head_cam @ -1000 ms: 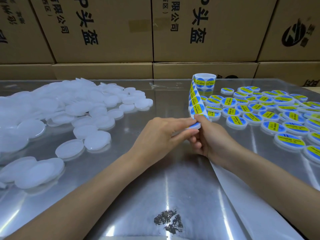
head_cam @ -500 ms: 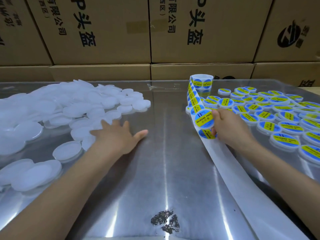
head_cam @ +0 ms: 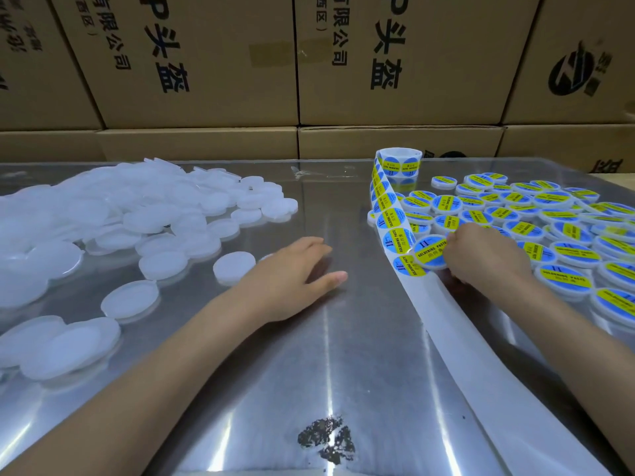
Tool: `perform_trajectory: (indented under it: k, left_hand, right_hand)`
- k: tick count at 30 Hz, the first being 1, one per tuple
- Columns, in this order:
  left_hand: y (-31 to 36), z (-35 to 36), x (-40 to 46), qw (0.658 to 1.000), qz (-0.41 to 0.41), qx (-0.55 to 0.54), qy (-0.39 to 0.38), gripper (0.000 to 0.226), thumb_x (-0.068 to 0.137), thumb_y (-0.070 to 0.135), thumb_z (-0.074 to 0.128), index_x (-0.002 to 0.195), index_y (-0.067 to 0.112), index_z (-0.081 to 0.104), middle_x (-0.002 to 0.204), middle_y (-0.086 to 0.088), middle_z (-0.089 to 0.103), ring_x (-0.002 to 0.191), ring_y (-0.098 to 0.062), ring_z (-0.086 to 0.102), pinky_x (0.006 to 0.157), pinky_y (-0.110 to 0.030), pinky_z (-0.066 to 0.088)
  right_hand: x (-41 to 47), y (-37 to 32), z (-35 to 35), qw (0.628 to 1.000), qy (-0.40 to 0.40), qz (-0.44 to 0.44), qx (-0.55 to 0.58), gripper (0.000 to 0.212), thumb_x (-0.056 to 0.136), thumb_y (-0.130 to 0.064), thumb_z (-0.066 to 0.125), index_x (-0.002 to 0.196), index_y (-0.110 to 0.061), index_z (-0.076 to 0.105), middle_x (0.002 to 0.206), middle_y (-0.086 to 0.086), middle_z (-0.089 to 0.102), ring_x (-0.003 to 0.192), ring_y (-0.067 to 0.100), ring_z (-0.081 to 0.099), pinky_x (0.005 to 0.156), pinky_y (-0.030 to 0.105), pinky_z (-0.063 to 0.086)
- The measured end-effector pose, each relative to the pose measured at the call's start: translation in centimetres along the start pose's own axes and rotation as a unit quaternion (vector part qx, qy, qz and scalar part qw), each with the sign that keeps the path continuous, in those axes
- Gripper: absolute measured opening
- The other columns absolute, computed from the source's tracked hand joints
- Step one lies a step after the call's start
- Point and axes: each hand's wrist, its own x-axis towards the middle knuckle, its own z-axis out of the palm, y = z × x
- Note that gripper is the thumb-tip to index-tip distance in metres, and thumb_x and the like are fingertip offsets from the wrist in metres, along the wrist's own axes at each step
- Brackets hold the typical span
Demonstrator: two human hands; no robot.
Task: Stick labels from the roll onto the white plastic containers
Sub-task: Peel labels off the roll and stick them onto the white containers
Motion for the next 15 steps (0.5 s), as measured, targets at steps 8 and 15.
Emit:
perform_trajectory:
  k: [8,15]
  left_hand:
    - [1.8,1.1,-0.3,0.994,0.105,-0.015,0.014,0.058,0.093,0.055,0.039,0.145,0.029,0.032,0.152,0.014,0.029,0.140,-0.001,0.019,0.116,-0.031,0.018]
    - [5.0,2.2,-0.9,0.981,0.185,-0.024,-0.044,0.061,0.091,0.061,0.036,0.142,0.027,0.038,0.151,0.012,0.031,0.136,-0.002,0.023,0.113,-0.046,0.023]
  right_hand:
    - [-0.6,-0.6,0.2,0.995,0.057,-0.086,-0.014,0.030,0.097,-0.031,0.038,0.110,-0.015,0.060,0.117,0.011,0.059,0.104,0.035,0.056,0.071,0.035,0.034]
    - [-2.2,-2.7,0.8,0.976,0.011,-0.210,0.046,0.025,0.095,-0.027,0.040,0.104,-0.025,0.064,0.110,0.004,0.066,0.105,0.031,0.057,0.079,0.037,0.044]
